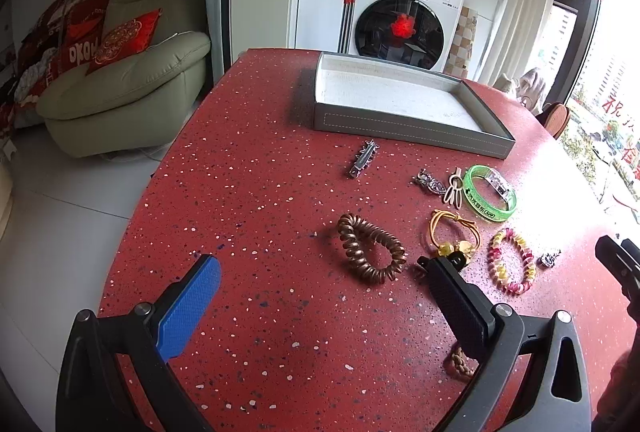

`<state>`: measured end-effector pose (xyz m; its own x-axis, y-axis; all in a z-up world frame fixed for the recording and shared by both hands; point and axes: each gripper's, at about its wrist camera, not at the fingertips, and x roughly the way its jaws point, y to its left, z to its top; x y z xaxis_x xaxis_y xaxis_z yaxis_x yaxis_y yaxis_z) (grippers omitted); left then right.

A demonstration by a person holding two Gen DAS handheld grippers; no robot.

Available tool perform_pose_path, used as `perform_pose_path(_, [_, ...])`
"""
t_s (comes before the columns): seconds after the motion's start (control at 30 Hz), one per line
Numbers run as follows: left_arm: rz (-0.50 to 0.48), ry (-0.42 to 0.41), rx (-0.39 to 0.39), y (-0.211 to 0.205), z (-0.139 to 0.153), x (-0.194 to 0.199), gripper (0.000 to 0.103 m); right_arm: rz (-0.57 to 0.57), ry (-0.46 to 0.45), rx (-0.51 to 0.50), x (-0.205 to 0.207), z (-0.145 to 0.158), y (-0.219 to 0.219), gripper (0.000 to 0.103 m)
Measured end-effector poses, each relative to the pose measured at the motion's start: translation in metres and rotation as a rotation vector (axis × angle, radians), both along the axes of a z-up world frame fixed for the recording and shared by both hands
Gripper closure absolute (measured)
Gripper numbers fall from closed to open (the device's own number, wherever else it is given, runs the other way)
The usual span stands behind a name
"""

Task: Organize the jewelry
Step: 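Grasp the brown coiled hair tie with the left gripper while the right grasps the purple heart charm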

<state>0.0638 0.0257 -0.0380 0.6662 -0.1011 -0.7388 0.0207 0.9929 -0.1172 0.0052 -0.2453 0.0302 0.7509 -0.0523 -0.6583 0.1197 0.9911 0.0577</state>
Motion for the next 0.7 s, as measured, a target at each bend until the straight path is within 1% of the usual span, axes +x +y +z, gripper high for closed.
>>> perform_pose_path(0.2, [0.010,0.056,-0.002,0.001,-0.014,0.023,0.000,-0.028,0.112,-0.032,0.016,-0.022,-0.019,0.000])
perform_pose_path(0.43, [0.008,0.120,0.015,-0.005,-0.031,0.039,0.000,0.003,0.228,-0.070,0.040,-0.049,-0.024,0.000])
perform_pose_path(0.53, [0.012,0.158,0.006,-0.005,-0.039,0.044,0.002,0.019,0.260,-0.079,0.047,-0.059,-0.022,0.004])
perform_pose_path(0.57, [0.014,0.149,0.020,-0.005,-0.039,0.045,0.002,0.026,0.270,-0.079,0.050,-0.062,-0.021,0.007])
perform_pose_path(0.63, [0.004,0.143,0.046,-0.008,-0.040,0.045,0.005,0.033,0.264,-0.066,0.052,-0.065,-0.019,0.008])
perform_pose_path(0.7, [-0.009,0.133,0.071,-0.011,-0.039,0.044,0.011,0.039,0.263,-0.045,0.053,-0.065,-0.020,0.012])
